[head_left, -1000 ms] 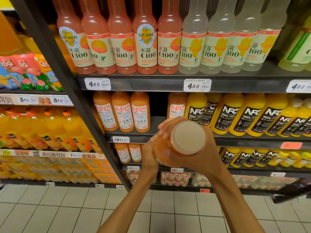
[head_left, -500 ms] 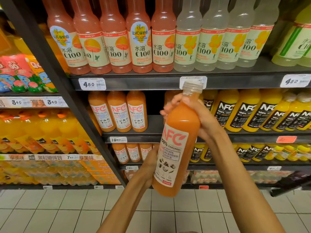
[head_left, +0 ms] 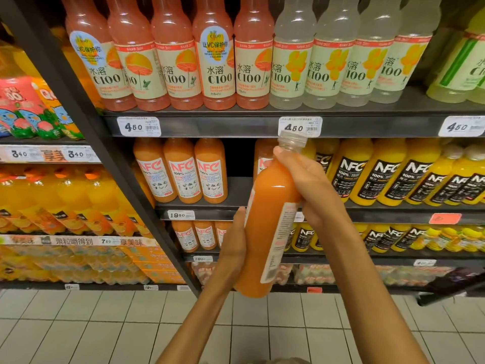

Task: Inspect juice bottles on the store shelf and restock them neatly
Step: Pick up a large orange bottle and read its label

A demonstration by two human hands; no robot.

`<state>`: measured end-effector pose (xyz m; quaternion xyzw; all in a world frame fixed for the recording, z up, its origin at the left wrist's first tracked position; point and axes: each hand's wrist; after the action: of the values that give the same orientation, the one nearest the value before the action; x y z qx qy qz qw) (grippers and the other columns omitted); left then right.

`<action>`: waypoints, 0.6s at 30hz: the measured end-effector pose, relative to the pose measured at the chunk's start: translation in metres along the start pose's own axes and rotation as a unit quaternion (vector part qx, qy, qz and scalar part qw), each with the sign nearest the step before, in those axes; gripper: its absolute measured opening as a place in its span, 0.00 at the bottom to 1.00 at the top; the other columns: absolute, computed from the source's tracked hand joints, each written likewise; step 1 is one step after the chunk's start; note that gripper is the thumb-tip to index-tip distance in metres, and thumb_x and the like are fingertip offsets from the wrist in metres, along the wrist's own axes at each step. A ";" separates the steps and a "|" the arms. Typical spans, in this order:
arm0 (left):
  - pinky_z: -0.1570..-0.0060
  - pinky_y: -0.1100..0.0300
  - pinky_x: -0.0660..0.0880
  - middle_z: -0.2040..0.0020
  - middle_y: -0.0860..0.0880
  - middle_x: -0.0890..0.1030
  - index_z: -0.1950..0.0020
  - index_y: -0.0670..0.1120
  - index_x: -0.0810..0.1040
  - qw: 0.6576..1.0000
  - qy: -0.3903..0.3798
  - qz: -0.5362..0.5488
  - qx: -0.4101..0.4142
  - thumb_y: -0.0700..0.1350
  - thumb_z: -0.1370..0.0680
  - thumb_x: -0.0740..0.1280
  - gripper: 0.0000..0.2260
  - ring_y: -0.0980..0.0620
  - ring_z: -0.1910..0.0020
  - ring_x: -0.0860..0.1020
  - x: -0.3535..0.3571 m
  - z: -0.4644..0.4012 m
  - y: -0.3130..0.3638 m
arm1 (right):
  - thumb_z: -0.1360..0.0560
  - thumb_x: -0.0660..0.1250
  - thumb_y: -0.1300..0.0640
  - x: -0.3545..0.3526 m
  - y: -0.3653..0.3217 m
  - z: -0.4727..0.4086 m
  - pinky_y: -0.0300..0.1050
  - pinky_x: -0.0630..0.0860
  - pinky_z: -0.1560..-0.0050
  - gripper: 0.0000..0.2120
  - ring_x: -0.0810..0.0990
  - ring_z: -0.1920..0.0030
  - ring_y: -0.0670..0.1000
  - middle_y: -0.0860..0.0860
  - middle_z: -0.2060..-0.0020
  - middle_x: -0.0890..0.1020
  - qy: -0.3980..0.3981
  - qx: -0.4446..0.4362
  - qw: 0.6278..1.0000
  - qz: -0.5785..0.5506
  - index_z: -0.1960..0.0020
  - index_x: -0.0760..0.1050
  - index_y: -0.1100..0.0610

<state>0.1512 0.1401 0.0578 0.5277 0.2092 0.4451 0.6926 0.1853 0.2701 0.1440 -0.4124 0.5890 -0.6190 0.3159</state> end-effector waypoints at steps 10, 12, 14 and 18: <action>0.64 0.61 0.78 0.57 0.50 0.86 0.55 0.54 0.83 0.998 -0.051 -0.003 -0.033 0.60 0.21 0.51 0.23 0.52 0.58 0.84 -0.005 -0.002 0.005 | 0.25 0.65 0.45 -0.005 0.009 -0.015 0.52 0.78 0.51 0.15 0.81 0.55 0.57 0.56 0.59 0.83 -0.097 0.005 0.988 -0.120 0.55 0.76 0.57; 0.60 0.62 0.76 0.59 0.54 0.86 0.57 0.55 0.84 0.998 -0.040 -0.037 0.013 0.62 0.22 0.48 0.25 0.56 0.58 0.84 -0.004 -0.005 0.008 | 0.26 0.67 0.43 -0.002 0.007 -0.013 0.49 0.79 0.56 0.14 0.83 0.57 0.54 0.51 0.61 0.84 -0.013 -0.002 0.998 -0.065 0.56 0.77 0.54; 0.59 0.64 0.75 0.60 0.60 0.84 0.59 0.60 0.83 0.993 -0.050 -0.095 0.056 0.66 0.25 0.46 0.26 0.60 0.58 0.83 -0.002 -0.003 0.010 | 0.26 0.67 0.42 0.003 0.004 -0.012 0.45 0.79 0.61 0.12 0.83 0.61 0.49 0.48 0.65 0.83 0.082 0.005 0.995 -0.056 0.59 0.77 0.51; 0.53 0.56 0.79 0.57 0.56 0.84 0.54 0.58 0.78 0.988 -0.046 -0.114 0.099 0.68 0.32 0.54 0.21 0.52 0.54 0.82 -0.001 0.001 0.012 | 0.26 0.65 0.40 0.004 0.004 -0.015 0.44 0.77 0.62 0.12 0.82 0.60 0.49 0.48 0.62 0.81 0.110 0.052 0.992 -0.045 0.58 0.73 0.48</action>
<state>0.1471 0.1395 0.0686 0.5862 0.2787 0.3159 0.6920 0.1698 0.2736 0.1412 -0.3509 0.5684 -0.7038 0.2418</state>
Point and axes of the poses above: each hand's wrist, its own z-axis away from the middle knuckle, its own x-axis out of the palm, y = z × x
